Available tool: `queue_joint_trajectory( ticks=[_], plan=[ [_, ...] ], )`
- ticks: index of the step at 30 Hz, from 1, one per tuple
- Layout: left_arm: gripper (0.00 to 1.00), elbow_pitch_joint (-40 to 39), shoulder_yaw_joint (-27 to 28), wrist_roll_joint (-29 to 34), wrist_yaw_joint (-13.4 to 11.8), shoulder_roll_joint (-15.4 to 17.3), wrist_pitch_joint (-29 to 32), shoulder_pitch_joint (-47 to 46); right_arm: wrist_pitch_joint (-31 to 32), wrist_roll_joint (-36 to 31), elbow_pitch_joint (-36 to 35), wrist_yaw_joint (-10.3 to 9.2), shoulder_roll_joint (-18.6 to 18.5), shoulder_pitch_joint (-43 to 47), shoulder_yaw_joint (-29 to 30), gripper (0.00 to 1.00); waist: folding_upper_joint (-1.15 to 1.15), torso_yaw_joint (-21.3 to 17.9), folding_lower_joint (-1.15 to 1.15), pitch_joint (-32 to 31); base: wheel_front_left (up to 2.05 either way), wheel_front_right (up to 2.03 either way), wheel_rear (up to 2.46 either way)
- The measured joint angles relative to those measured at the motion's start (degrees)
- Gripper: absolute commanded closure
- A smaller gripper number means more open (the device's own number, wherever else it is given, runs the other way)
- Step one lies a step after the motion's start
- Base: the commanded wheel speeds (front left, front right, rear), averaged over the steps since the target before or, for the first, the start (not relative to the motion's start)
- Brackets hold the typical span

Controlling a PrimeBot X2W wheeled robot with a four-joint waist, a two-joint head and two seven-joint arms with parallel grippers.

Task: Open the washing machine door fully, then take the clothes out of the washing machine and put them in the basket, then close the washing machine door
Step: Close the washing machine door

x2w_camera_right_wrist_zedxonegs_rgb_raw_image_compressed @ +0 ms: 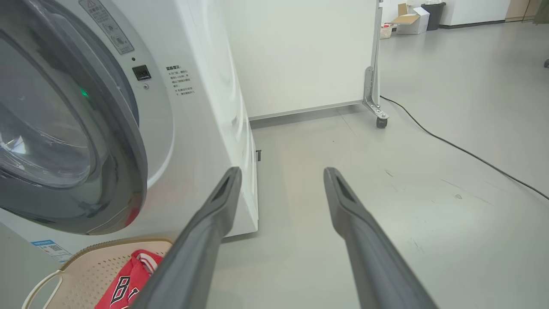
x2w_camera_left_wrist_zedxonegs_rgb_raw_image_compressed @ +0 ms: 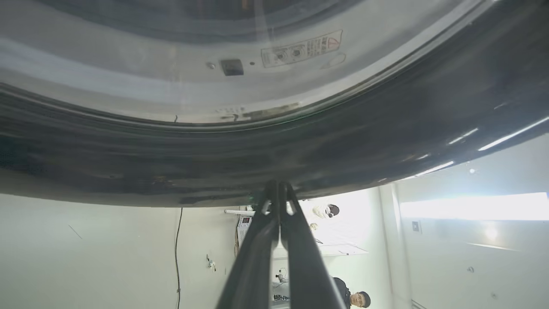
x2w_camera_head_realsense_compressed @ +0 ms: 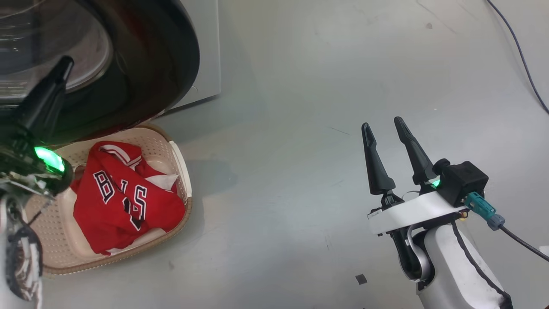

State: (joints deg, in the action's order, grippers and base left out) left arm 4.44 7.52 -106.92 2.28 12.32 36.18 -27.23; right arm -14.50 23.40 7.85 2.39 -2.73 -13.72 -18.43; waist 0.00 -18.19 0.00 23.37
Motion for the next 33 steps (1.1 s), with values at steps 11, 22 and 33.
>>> queue_joint_trajectory(
  ticks=[11,22,33],
  plan=[
    [0.24,1.6,0.4,-2.5,4.1,-6.6,-1.0,9.9,0.0,-2.5,1.7,0.07,-0.7,0.3,1.5,0.00,0.00,4.9,0.00,-2.9,0.00,0.00,0.00],
    [0.00,2.3,1.6,0.7,4.6,-9.3,-5.7,15.1,0.0,-3.4,3.0,0.51,-1.8,2.9,2.6,0.00,0.00,9.9,0.00,-6.5,0.00,0.00,0.00],
    [0.00,-5.3,3.7,16.6,4.6,-9.3,-16.2,15.5,0.0,-4.4,3.7,0.56,-1.8,3.9,2.6,0.00,0.00,13.5,0.00,-10.2,0.00,0.00,0.00]
  ],
)
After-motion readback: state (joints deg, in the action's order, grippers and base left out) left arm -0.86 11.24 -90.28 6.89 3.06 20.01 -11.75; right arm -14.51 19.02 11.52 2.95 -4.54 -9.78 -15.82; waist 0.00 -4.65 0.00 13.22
